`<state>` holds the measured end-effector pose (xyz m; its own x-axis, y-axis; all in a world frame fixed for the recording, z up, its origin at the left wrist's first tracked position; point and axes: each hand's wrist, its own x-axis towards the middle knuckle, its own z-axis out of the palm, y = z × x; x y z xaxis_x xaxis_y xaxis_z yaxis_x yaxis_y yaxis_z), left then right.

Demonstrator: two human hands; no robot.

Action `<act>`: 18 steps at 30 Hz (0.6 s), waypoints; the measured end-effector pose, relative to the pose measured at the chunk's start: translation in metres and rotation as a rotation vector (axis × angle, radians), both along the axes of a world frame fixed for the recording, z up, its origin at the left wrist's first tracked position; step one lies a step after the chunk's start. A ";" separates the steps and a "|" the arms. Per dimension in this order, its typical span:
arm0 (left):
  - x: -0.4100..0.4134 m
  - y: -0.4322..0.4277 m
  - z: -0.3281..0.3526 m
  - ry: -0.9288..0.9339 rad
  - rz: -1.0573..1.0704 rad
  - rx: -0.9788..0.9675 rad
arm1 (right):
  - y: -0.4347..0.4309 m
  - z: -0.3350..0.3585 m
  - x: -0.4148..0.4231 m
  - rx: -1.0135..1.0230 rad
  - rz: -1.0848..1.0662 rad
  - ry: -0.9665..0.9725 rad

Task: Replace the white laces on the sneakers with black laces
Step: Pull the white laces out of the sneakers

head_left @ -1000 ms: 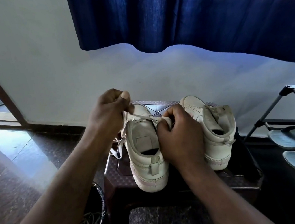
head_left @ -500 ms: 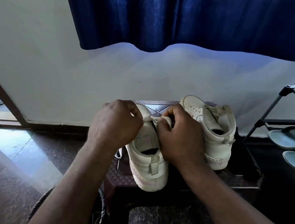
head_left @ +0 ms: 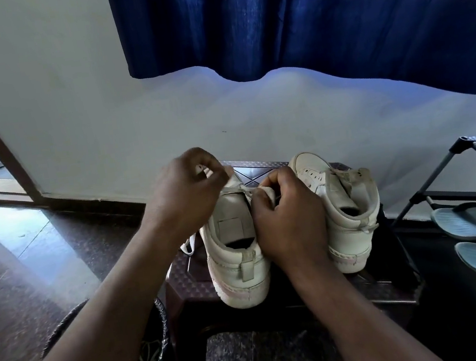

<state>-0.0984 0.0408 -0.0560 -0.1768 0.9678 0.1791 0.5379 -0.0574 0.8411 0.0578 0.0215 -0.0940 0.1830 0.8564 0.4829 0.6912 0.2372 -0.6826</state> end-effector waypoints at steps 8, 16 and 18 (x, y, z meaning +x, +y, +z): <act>0.003 -0.004 0.007 0.289 -0.002 -0.110 | -0.001 0.001 -0.001 -0.009 0.001 0.003; 0.001 0.000 -0.007 -0.560 -0.172 -0.130 | 0.000 0.000 -0.002 0.011 -0.002 0.002; 0.000 -0.001 -0.003 -0.689 -0.071 -0.118 | 0.000 0.001 -0.002 0.001 0.000 0.006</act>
<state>-0.0981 0.0399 -0.0588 -0.1482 0.9872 -0.0580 -0.1214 0.0400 0.9918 0.0562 0.0211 -0.0930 0.1859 0.8557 0.4829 0.6869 0.2383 -0.6866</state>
